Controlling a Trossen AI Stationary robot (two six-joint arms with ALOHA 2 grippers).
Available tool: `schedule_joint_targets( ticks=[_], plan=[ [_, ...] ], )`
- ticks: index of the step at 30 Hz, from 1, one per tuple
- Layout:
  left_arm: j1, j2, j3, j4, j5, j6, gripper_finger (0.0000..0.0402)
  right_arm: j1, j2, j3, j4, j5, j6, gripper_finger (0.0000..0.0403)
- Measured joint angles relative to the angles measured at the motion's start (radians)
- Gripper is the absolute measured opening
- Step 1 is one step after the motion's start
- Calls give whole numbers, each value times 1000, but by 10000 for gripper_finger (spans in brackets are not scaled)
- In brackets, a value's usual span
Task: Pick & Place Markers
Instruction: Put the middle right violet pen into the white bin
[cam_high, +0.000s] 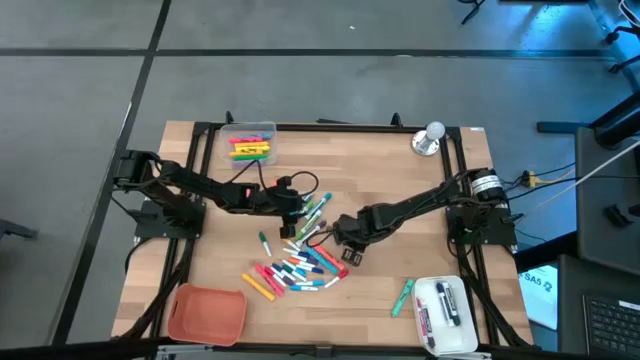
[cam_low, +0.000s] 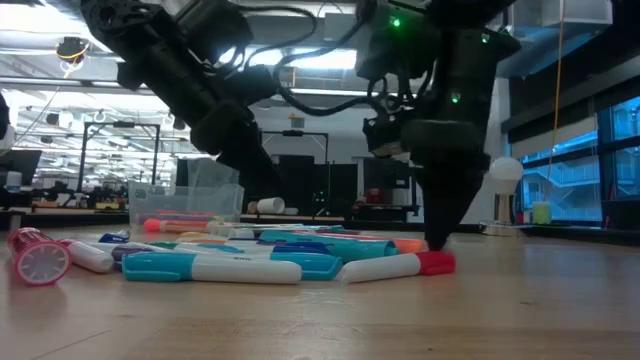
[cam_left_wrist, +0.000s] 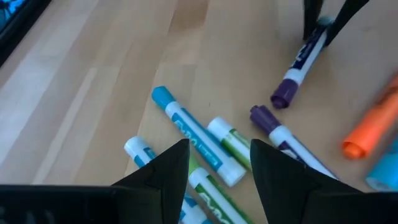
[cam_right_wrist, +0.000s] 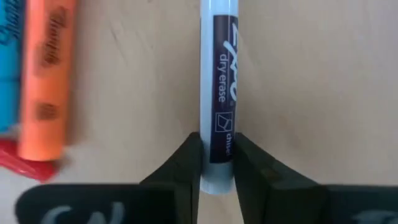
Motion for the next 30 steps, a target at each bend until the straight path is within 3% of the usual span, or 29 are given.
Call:
schedule_joint_targets(
  ticks=[9, 15, 18, 30],
  plan=[
    [-25, -17, 1, 0, 0, 0, 166, 170, 0, 302, -457, 174, 419, 68],
    [-25, -17, 1, 0, 0, -26, 166, 340, -1, 507, -764, 170, 746, 68],
    [-25, -17, 1, -1, 2, -40, 166, 413, -2, 565, -918, 85, 903, 68],
    [-25, -17, 1, 1, 3, -11, 166, 666, 40, 551, -915, -356, 1460, 68]
  ],
)
